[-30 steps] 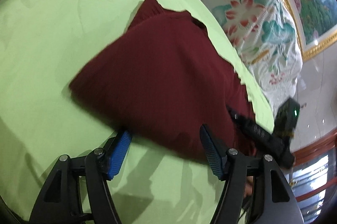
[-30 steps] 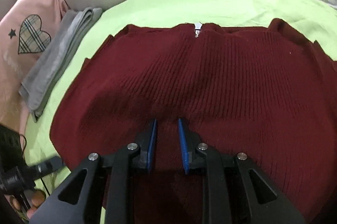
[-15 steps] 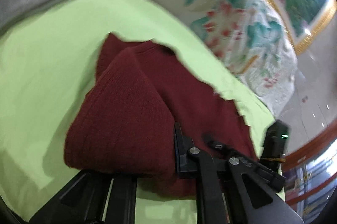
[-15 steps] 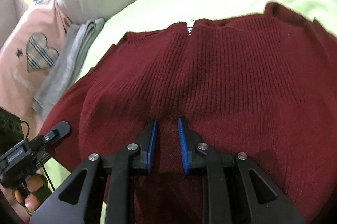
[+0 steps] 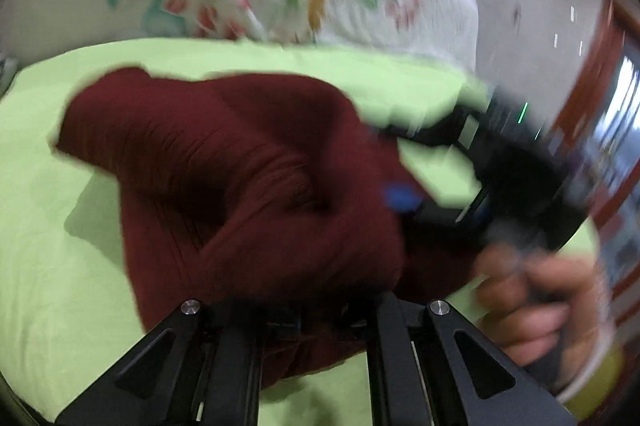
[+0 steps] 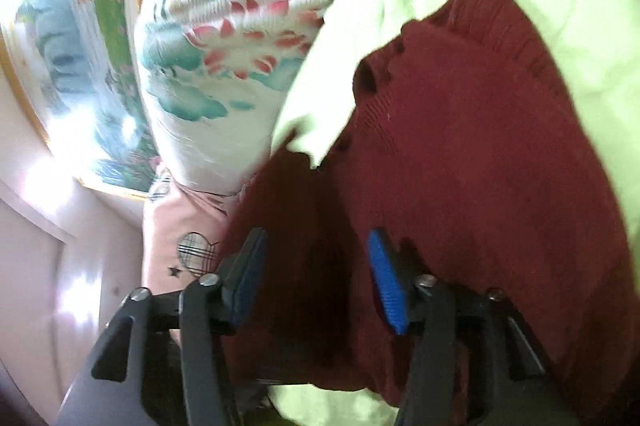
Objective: Fold large clothes
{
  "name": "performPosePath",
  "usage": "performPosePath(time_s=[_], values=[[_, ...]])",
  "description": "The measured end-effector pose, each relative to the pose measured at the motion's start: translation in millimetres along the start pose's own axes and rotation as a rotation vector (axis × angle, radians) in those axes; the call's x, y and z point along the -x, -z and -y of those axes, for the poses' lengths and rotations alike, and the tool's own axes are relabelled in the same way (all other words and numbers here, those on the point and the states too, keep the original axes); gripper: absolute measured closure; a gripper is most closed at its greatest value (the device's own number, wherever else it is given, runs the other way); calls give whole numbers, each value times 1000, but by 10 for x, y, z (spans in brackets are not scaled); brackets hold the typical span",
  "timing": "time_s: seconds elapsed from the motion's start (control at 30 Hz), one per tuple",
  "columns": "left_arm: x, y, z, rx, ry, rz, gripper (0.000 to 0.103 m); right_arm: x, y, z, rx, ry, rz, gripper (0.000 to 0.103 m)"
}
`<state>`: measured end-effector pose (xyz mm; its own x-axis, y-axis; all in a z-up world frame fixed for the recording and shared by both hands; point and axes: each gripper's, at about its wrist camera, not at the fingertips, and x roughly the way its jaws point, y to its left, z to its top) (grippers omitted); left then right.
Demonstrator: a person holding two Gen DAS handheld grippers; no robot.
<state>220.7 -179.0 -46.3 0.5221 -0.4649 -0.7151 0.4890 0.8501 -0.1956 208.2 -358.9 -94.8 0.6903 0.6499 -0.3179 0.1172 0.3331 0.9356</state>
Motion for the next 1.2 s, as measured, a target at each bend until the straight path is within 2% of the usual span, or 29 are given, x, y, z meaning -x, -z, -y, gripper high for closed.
performPosePath(time_s=[0.1, 0.27, 0.43, 0.6, 0.7, 0.73, 0.8, 0.83, 0.87, 1.0, 1.1, 1.2], values=[[-118, 88, 105, -71, -62, -23, 96, -10, -4, -35, 25, 2, -31, 41], [-67, 120, 108, -115, -84, -11, 96, -107, -10, -180, 105, 18, -94, 25], [19, 142, 0, -75, -46, 11, 96, -325, -70, -231, 146, 92, -164, 24], [79, 169, -106, -48, -13, 19, 96, -430, -108, -252, 158, 97, -197, 24], [150, 178, -110, -29, 22, 29, 96, -610, -166, -275, 169, 137, -230, 24], [188, 170, -143, -10, 46, 36, 96, -653, -179, -285, 175, 142, -238, 25], [150, 123, -139, 9, 68, 36, 96, -793, -211, -300, 187, 164, -264, 43], [148, 107, -144, 11, 69, 34, 96, -849, -222, -291, 189, 187, -273, 69], [132, 84, -108, 5, 60, 33, 96, -909, -239, -281, 189, 204, -278, 83], [174, -17, 13, -27, 65, 47, 96, -767, -297, -428, 244, 162, -220, 87], [300, -32, 211, -63, 107, 73, 96, -351, -287, -709, 358, 135, -126, 88], [243, -57, 480, -111, 152, 70, 96, -18, -264, -762, 425, 188, -49, 88]])
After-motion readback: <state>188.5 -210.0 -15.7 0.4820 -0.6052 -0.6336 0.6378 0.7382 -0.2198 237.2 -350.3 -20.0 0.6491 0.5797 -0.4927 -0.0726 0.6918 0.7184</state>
